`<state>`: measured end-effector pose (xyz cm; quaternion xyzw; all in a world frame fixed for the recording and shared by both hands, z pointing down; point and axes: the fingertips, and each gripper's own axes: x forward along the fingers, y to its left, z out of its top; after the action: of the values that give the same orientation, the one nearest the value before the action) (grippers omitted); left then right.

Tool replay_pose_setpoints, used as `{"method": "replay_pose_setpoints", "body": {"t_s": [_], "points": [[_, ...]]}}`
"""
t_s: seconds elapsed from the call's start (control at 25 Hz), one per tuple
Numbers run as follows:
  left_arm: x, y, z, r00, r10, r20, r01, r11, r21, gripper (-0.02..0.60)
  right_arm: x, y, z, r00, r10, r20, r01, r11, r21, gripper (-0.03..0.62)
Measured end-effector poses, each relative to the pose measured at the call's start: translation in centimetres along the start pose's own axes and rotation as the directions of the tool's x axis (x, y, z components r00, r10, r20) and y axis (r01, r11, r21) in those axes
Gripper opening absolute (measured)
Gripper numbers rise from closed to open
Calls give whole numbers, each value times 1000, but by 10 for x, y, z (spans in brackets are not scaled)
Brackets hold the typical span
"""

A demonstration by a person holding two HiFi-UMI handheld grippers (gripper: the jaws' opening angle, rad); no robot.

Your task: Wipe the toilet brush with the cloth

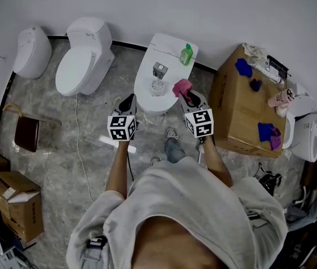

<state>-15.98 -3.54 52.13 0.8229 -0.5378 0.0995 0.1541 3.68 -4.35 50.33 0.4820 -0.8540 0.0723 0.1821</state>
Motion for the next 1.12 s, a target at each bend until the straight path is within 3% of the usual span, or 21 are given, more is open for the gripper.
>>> {"method": "replay_pose_setpoints", "body": {"t_s": [0.64, 1.12], "points": [[95, -3, 21, 997, 52, -52, -54, 998, -31, 18, 86, -72, 23, 992, 127, -6, -127, 992, 4, 100], [143, -1, 19, 990, 89, -108, -92, 996, -19, 18, 131, -89, 12, 968, 245, -49, -244, 970, 10, 100]]}}
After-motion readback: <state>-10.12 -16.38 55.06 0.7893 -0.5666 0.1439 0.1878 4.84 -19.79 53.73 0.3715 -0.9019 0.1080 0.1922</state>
